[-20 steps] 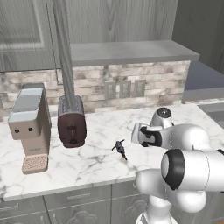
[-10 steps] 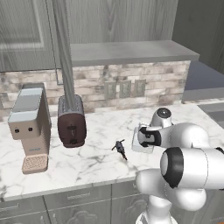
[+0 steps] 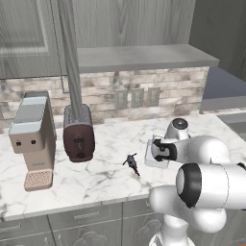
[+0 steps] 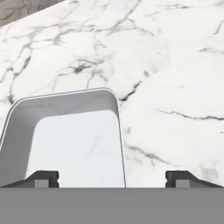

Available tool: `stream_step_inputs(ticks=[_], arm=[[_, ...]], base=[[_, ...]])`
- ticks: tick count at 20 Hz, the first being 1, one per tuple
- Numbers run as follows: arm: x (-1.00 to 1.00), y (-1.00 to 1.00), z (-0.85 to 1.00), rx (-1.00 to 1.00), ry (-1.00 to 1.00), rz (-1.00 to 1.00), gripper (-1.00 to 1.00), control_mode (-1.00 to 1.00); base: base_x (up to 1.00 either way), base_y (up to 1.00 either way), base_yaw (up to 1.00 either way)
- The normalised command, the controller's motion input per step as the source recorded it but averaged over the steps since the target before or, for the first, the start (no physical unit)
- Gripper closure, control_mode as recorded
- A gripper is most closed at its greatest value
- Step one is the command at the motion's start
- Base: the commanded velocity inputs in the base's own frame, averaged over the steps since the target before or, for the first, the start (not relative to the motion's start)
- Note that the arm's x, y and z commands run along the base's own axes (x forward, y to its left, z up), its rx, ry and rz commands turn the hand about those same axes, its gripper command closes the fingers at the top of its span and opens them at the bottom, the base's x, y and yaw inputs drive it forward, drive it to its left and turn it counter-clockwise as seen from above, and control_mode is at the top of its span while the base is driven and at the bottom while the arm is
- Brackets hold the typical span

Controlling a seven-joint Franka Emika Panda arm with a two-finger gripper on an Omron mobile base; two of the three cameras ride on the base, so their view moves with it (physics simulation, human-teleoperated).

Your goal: Retrieve the tupperware from the cabinet, then place the raw meat into the tupperware to avoid contamination.

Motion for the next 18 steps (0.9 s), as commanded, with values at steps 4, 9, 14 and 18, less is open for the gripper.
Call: stream_step_inputs(ticks=[4,9,14,18], arm=[[-0.12,0.0,0.37,0.0,-0.01,0.0,-1.0,-1.0],[-0.28,0.13,0.4,0.0,-0.02,0.0,-1.0,-1.0],[-0.27,0.42,0.11,-0.02,0.0,0.04,-1.0,-1.0],[-0.17,0.63,0.01,-0.02,0.0,0.09,-1.0,-1.0]], base=[[0.0,0.0,0.0],[0.0,0.0,0.0],[0.0,0.0,0.0],[0.0,0.0,0.0]])
